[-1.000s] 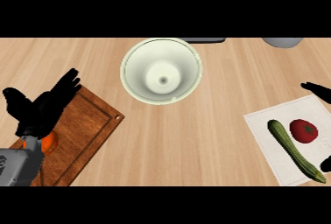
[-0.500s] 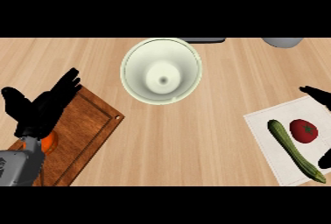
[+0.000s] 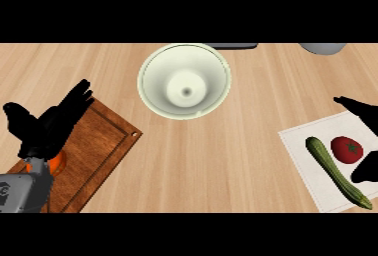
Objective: Pick the tomato from the placemat and place it in the bowl
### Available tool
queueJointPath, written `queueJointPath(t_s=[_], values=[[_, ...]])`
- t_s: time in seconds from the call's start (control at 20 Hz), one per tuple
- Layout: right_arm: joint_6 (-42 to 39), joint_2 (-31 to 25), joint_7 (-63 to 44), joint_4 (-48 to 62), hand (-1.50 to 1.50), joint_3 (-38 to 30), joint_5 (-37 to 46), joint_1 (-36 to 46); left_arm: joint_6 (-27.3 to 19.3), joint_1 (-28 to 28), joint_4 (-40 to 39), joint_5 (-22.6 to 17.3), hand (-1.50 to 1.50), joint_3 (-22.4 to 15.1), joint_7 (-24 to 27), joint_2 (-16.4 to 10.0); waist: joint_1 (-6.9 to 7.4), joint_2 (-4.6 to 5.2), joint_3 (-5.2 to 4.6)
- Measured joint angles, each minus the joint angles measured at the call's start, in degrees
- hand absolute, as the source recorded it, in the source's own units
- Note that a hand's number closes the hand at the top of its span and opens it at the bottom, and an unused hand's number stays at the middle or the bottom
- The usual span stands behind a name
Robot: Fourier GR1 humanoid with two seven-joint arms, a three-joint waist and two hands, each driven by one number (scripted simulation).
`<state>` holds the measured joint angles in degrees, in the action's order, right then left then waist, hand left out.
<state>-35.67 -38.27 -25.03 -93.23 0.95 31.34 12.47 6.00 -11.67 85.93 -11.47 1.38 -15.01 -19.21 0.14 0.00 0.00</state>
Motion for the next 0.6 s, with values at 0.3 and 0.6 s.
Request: queueJointPath(t_s=[0.3, 0.6], values=[[0.8, 2.2, 3.9, 5.0, -1.5, -0.9, 4.2, 0.2, 1.0, -1.3, -0.3, 0.9, 0.0, 1.6, -1.6, 0.6, -0.06, 0.0, 0.0], [0.7, 4.7, 5.3, 7.3, -1.5, -1.3, 7.6, 0.2, 1.0, 0.1, 1.8, 2.5, 0.0, 1.8, -2.3, 2.4, -0.05, 0.0, 0.01]])
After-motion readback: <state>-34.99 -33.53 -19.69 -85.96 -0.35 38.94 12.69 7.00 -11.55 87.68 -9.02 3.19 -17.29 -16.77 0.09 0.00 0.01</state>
